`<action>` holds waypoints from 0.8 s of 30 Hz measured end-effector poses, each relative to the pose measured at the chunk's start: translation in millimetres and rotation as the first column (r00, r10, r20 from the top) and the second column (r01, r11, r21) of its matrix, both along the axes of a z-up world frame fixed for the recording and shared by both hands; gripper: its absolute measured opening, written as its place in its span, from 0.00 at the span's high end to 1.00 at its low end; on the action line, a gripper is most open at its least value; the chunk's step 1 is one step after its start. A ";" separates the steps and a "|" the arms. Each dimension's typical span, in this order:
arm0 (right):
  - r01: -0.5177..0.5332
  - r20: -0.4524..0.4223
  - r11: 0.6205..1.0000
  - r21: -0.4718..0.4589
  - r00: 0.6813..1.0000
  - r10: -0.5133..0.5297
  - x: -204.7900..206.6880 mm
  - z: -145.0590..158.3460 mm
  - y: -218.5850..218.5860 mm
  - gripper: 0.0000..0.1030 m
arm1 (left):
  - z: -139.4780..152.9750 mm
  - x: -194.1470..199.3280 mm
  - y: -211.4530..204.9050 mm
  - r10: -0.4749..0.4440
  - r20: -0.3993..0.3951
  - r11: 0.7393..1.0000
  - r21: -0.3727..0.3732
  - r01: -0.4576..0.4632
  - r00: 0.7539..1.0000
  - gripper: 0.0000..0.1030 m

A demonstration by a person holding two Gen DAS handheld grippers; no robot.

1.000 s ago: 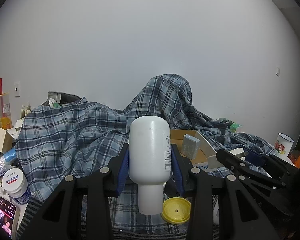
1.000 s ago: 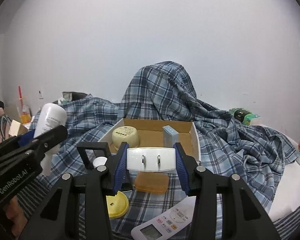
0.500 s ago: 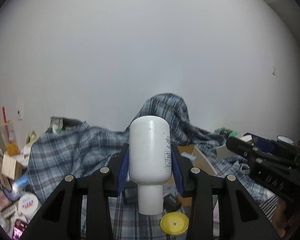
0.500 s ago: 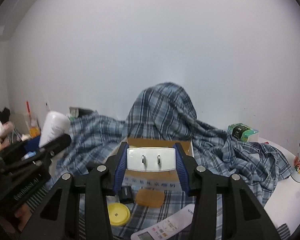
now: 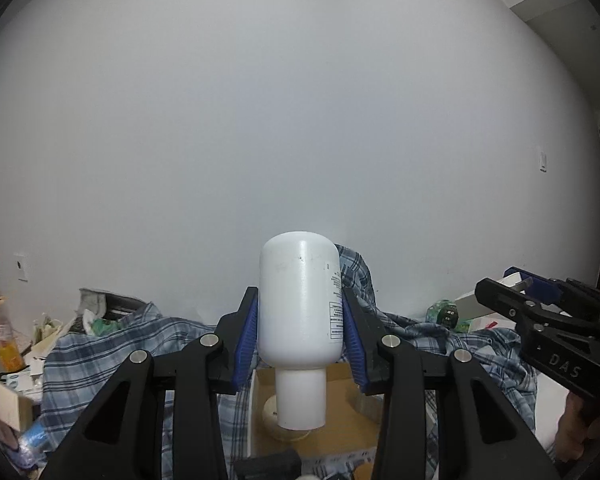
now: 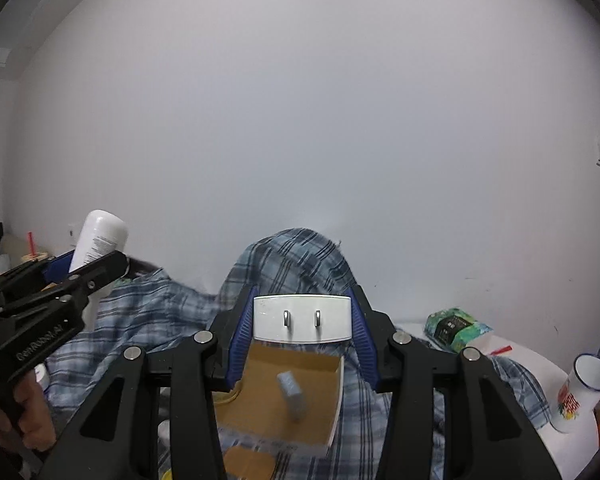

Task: Organize rigid objects
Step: 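Lower the bottle and charger into the cardboard box and open both grippers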

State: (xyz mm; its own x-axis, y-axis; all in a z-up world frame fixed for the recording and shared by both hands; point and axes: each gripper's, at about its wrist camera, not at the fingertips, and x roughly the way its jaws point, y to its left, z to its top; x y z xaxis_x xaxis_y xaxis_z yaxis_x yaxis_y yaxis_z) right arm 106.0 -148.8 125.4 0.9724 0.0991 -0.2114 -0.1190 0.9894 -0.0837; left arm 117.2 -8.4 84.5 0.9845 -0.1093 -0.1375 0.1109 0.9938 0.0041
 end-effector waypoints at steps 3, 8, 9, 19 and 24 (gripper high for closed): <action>0.006 -0.007 1.000 0.009 1.000 -0.006 20.9 -1.8 -0.3 0.57 | -5.6 28.2 2.1 -0.018 -0.053 1.000 -0.007 0.018 0.998 0.60; -0.001 -0.058 1.000 0.014 0.998 0.002 55.7 -22.6 2.9 0.57 | -34.3 67.8 0.4 -0.047 -0.175 0.999 0.005 0.048 0.984 0.60; -0.006 -0.083 1.000 0.018 0.996 0.008 62.4 -29.0 2.2 0.57 | -42.3 74.8 0.8 -0.057 -0.205 0.998 0.002 0.059 0.977 0.60; -0.037 -0.478 0.995 0.090 0.875 0.076 116.7 -117.6 -7.6 0.57 | -112.3 110.6 -12.0 -0.127 -0.432 0.990 -0.003 0.140 0.893 0.60; -0.031 -0.572 0.996 0.089 0.816 0.077 130.3 -143.0 -10.2 0.57 | -126.4 118.0 -19.6 -0.149 -0.482 0.986 -0.011 0.164 0.863 0.60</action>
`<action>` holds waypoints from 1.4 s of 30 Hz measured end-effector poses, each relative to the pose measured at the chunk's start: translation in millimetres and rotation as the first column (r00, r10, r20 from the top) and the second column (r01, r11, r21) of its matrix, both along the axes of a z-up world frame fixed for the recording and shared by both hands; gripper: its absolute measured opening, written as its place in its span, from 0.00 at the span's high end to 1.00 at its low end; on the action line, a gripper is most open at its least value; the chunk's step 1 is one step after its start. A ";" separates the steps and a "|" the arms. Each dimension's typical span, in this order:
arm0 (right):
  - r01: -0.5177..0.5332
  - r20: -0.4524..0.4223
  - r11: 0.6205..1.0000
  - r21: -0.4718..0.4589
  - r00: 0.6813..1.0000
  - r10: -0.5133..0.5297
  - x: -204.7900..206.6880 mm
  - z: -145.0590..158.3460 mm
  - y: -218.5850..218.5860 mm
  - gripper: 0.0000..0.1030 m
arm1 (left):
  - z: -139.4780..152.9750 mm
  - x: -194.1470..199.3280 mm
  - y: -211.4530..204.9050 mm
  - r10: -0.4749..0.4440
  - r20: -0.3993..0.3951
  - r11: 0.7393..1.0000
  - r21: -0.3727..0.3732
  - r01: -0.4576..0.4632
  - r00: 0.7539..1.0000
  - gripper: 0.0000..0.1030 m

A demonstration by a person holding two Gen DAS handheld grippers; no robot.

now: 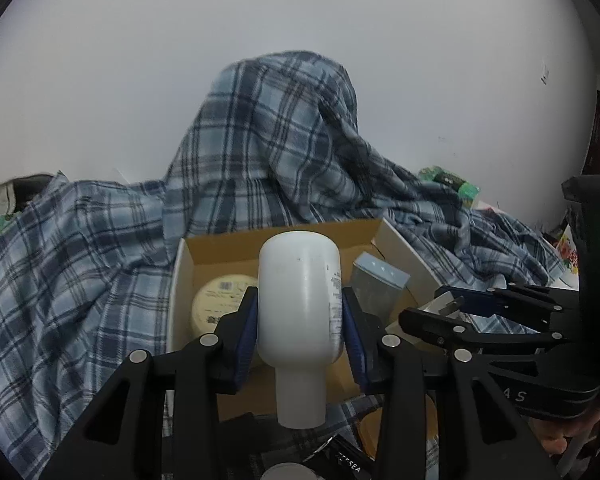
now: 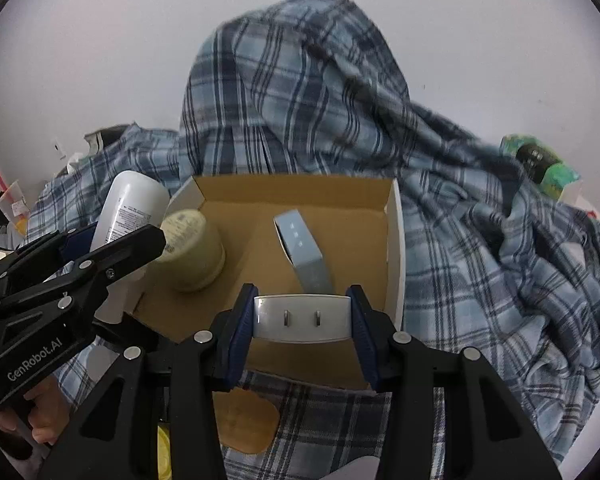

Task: Organize rigid objects
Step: 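Lower the bottle and charger into the cardboard box and open both grippers, then withdraw both grippers from the cardboard box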

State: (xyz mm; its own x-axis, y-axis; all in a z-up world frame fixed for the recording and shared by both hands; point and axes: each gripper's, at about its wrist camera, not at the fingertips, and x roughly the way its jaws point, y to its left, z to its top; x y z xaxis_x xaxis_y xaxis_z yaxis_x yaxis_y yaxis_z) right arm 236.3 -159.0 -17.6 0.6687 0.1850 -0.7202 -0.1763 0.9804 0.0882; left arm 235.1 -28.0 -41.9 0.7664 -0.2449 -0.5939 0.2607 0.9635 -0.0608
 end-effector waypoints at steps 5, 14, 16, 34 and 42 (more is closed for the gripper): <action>-0.006 -0.077 1.000 -0.010 0.997 0.005 3.7 -6.9 -0.4 0.57 | -7.7 1.1 -5.3 -0.016 -0.026 1.000 0.017 0.017 1.000 0.60; -0.009 -0.118 1.000 -0.022 0.993 0.006 5.2 -13.1 0.6 0.57 | -12.6 3.0 -8.0 -0.022 -0.046 0.999 0.027 0.024 0.999 0.60; -0.009 -0.118 1.000 -0.024 0.993 0.006 5.6 -12.8 0.0 0.57 | -13.7 3.5 -7.8 -0.022 -0.050 0.999 0.027 0.023 0.999 0.60; 0.089 0.137 0.996 -0.023 0.987 -0.085 -16.4 58.3 -18.2 0.37 | 65.4 -45.0 27.2 0.100 0.173 0.995 -0.026 -0.097 0.980 0.29; 0.059 0.318 0.998 -0.012 0.947 -0.052 -76.6 115.3 -12.9 0.36 | 89.4 -114.3 37.6 0.126 0.289 0.992 -0.057 -0.115 0.949 0.13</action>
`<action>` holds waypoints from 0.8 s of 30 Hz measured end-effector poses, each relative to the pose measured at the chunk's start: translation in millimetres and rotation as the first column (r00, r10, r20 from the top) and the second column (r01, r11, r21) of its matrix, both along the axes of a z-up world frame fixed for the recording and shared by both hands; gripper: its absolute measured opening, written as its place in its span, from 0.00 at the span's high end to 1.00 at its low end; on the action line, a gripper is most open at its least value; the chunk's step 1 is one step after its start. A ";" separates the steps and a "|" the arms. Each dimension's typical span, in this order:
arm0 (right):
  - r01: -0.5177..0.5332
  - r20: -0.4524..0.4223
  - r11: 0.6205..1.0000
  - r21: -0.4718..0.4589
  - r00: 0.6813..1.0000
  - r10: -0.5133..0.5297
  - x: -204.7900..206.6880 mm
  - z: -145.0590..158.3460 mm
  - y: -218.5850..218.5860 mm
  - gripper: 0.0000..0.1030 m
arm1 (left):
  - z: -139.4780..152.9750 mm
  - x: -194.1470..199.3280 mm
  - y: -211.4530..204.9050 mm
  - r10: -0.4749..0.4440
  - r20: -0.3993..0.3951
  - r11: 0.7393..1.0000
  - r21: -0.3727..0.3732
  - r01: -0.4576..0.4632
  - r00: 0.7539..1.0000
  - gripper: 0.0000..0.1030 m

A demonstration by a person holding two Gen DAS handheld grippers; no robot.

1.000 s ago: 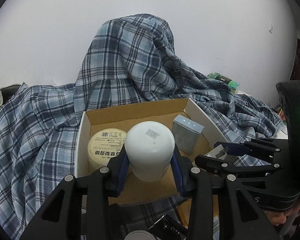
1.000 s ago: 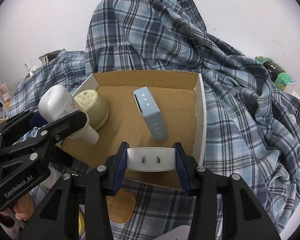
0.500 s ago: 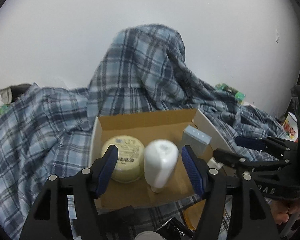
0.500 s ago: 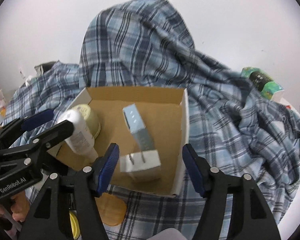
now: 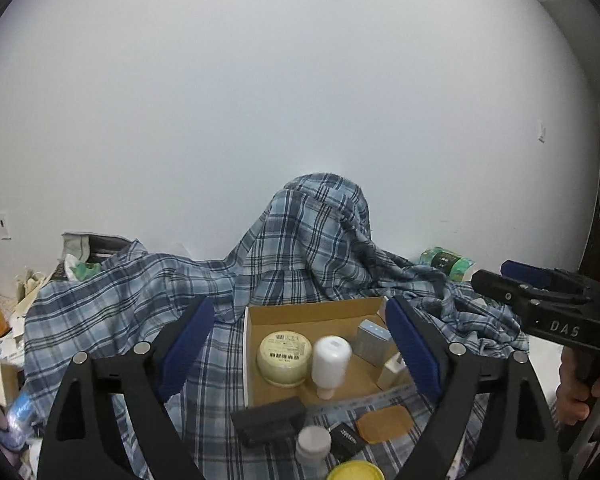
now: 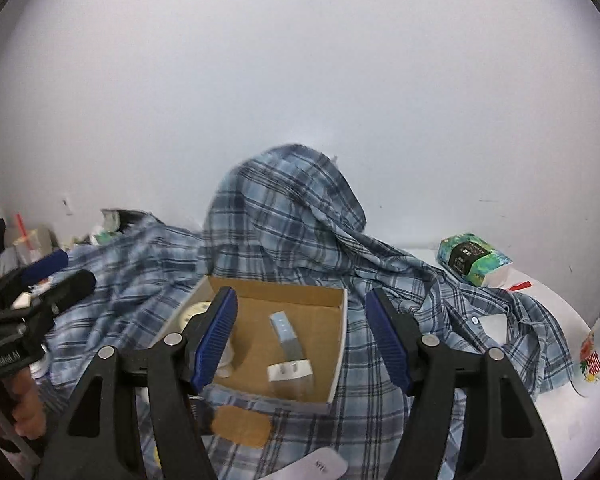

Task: Organize rigid objects
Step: 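Withdraw both grippers from the cardboard box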

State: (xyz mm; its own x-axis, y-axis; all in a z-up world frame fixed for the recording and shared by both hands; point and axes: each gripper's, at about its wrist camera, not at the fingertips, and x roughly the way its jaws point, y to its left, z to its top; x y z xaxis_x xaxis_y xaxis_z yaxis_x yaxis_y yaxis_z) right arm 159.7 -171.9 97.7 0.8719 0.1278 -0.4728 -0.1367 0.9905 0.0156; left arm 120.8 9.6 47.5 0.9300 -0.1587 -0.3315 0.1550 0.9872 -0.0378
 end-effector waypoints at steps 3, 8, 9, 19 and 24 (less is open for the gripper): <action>-0.019 0.029 1.000 0.000 0.999 0.019 -19.0 6.3 7.5 0.31 | -4.3 -20.6 -1.3 0.008 0.032 1.000 -0.002 -0.008 0.999 0.00; -0.015 0.078 1.000 -0.021 0.997 0.017 -46.3 4.2 13.0 0.10 | -15.3 -41.2 -4.7 0.019 0.069 1.000 0.004 -0.020 0.997 0.00; -0.013 0.087 1.000 -0.021 0.996 0.014 -50.0 1.3 12.2 0.00 | -18.6 -43.0 -4.7 0.020 0.070 1.000 0.005 -0.020 0.997 0.00; 0.034 0.129 0.999 -0.034 0.991 -0.030 -55.2 -40.7 1.2 0.00 | -54.0 -40.8 -1.8 0.025 0.042 1.000 -0.017 -0.025 0.999 0.00; 0.027 0.096 0.999 -0.036 0.995 -0.023 -49.2 -56.1 -0.8 0.00 | -63.2 -37.4 -2.5 0.028 0.027 1.000 0.000 -0.028 0.999 0.00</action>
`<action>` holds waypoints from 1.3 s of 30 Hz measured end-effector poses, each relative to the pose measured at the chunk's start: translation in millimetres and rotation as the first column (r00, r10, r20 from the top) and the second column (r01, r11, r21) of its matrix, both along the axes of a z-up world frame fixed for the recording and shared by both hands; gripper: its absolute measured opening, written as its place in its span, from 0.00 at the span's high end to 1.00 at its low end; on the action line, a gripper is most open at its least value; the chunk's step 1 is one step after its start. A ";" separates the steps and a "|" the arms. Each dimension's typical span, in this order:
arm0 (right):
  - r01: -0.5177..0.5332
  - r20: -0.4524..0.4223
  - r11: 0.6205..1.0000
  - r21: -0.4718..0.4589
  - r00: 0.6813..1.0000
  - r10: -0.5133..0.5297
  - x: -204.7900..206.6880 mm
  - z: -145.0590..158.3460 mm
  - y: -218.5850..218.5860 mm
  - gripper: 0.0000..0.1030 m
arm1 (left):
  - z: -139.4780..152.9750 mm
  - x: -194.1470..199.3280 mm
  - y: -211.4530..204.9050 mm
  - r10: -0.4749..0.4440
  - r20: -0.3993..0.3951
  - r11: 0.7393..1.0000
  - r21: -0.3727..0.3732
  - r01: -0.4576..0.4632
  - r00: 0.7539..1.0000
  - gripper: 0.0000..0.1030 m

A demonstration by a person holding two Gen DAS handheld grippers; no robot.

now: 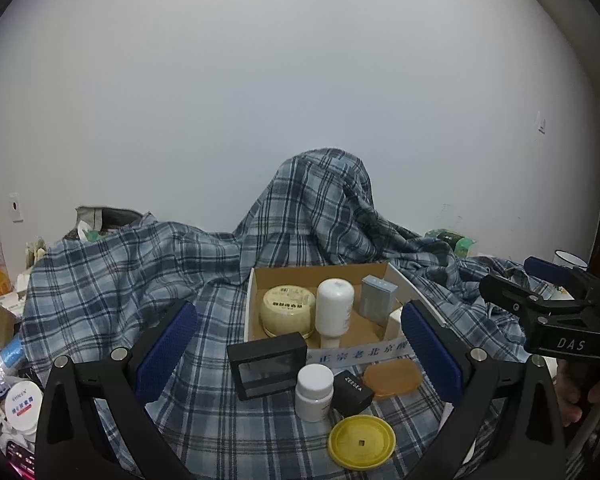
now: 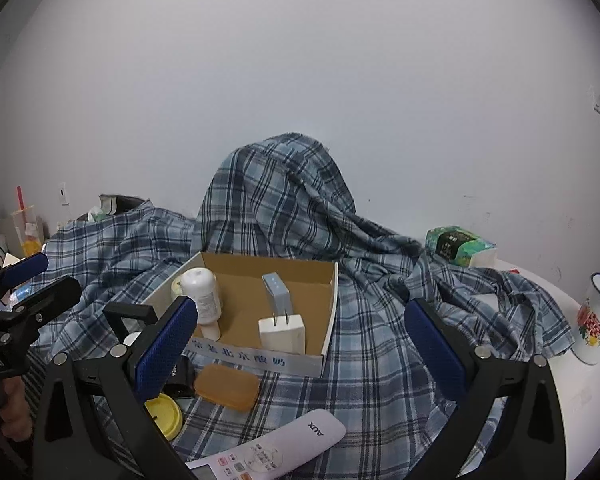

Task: Organize rigid objects
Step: 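Withdraw both grippers from the cardboard box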

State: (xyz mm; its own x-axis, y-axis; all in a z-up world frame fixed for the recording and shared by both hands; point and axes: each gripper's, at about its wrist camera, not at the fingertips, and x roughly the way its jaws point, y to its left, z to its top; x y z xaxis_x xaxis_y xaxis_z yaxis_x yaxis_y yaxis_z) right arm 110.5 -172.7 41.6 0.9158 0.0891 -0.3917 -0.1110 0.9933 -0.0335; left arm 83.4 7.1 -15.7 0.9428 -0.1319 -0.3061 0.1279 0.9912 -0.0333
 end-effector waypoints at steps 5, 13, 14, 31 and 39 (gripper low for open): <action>-0.007 -0.014 1.000 0.007 1.000 0.007 1.0 -4.6 -1.8 0.00 | -1.6 1.1 1.9 0.003 -0.003 1.000 -0.014 -0.003 1.000 0.00; -0.006 -0.013 1.000 0.009 1.000 0.006 0.3 -6.0 -2.9 0.00 | -3.1 2.1 3.3 0.005 -0.007 1.000 -0.018 -0.005 1.000 0.00; -0.007 -0.012 1.000 0.008 1.000 0.007 0.2 -6.2 -2.9 0.00 | -3.3 2.0 3.5 0.004 -0.007 1.000 -0.016 -0.004 1.000 0.00; -0.014 -0.010 1.000 0.017 1.000 0.015 -2.8 -6.6 -0.9 0.00 | -7.2 6.9 4.6 0.005 -0.031 1.000 -0.024 -0.006 0.999 0.00; -0.015 -0.012 0.999 0.031 1.000 0.015 -4.3 -5.5 -1.7 0.00 | -7.7 10.0 2.8 0.004 -0.045 1.000 -0.020 -0.005 0.999 0.00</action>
State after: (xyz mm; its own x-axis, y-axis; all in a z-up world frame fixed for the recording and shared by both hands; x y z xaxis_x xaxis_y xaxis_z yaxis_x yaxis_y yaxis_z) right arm 106.1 -174.4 36.1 0.9095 0.1154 -0.3993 -0.1263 0.9920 -0.0010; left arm 93.4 9.8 -23.3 0.9286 -0.1344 -0.3459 0.1213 0.9908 -0.0593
